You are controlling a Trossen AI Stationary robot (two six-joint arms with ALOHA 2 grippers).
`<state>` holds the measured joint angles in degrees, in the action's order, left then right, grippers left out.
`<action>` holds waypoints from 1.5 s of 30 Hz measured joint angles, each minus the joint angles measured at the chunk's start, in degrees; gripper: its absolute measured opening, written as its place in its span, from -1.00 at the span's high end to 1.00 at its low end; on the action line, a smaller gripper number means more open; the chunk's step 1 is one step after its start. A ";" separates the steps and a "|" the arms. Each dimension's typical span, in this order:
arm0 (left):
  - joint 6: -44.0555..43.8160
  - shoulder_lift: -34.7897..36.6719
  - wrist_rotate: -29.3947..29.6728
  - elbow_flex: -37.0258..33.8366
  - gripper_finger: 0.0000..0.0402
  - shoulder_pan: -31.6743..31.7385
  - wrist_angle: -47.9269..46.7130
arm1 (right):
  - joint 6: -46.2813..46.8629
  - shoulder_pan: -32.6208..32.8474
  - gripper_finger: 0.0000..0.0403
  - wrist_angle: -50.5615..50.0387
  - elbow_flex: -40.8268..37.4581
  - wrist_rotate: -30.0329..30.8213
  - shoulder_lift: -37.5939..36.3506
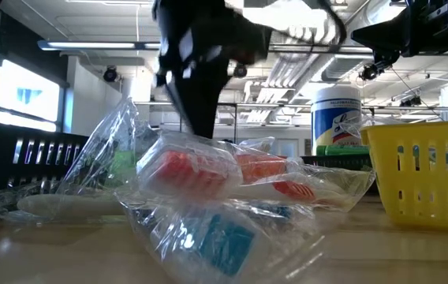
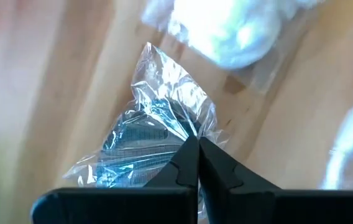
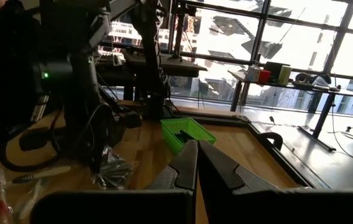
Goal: Pick & Place Travel size toiletries
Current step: Put the black hairbrush into the bottom black bin
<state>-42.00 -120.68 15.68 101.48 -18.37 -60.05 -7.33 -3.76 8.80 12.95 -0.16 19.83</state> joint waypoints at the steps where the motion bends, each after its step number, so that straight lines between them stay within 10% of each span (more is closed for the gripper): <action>1: 0.26 0.02 0.16 1.71 1.00 0.00 -1.73 | 0.00 -0.01 0.98 0.00 0.00 -0.02 -0.01; 13: -1.66 0.15 0.70 10.66 1.00 -1.34 -14.62 | 0.00 0.01 0.98 -0.40 0.00 -0.02 0.00; 28: -20.07 0.68 -13.86 10.65 1.00 -10.65 -25.66 | 0.09 0.00 0.98 -1.03 0.00 -0.02 0.01; 45: -24.21 0.68 -8.87 9.83 1.00 -13.88 -25.84 | 1.27 -0.02 0.98 -0.92 0.00 -0.02 -0.01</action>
<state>-66.22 -120.01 6.81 111.31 -32.25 -85.89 -6.06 -3.77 7.88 12.95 -0.19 19.82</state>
